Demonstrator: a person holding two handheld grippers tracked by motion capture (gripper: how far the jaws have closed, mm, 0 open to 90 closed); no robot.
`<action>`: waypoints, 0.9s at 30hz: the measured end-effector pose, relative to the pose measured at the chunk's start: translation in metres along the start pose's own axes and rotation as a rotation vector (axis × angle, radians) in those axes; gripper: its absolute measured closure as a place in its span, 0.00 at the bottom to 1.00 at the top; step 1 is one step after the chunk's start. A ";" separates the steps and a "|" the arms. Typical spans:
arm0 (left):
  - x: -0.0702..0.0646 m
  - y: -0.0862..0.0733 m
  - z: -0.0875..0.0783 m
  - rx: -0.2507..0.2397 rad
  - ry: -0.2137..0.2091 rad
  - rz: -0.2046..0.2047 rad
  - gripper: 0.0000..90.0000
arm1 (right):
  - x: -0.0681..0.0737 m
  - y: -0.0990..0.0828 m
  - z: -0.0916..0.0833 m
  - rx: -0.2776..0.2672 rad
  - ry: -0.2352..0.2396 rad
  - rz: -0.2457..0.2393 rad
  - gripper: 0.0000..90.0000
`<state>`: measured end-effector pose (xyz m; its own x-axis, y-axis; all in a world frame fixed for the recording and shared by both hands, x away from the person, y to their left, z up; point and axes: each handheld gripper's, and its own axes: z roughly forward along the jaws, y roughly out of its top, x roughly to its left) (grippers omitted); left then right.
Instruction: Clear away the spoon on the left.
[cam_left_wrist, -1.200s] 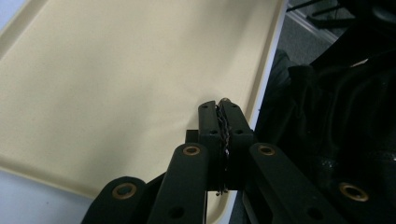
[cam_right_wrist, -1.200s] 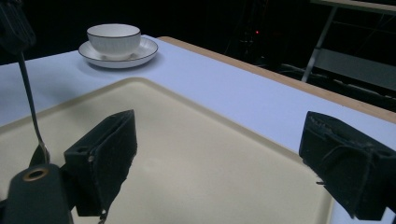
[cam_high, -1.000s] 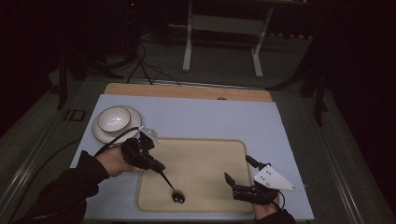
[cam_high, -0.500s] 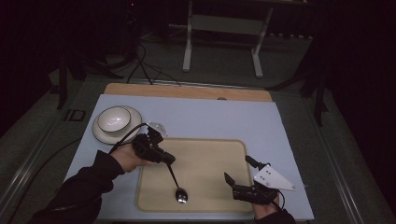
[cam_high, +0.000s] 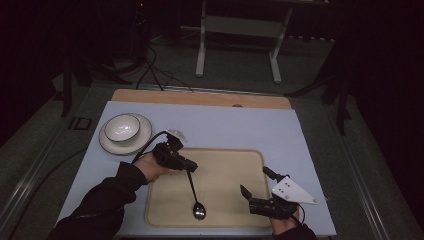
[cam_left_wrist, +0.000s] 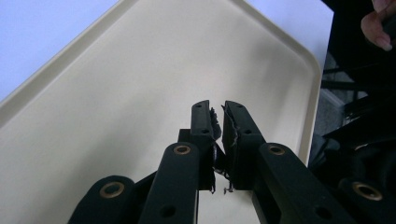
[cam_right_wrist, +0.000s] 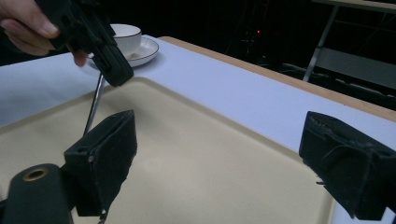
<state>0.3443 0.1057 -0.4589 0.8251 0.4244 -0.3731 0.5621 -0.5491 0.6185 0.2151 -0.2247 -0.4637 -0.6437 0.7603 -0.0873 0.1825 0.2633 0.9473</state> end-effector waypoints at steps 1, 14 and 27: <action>0.003 0.000 0.004 -0.015 -0.006 -0.003 0.92 | 0.000 0.000 0.000 0.000 0.000 0.001 0.13; 0.026 -0.001 0.040 -0.052 0.011 -0.079 0.89 | -0.001 -0.001 0.001 0.003 0.006 0.005 0.13; 0.032 -0.004 0.066 -0.058 0.109 -0.136 0.85 | -0.001 -0.001 0.001 0.004 0.009 0.005 0.13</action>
<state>0.3726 0.0739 -0.5191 0.7288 0.5689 -0.3810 0.6613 -0.4405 0.6072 0.2164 -0.2247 -0.4647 -0.6498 0.7559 -0.0798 0.1887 0.2621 0.9464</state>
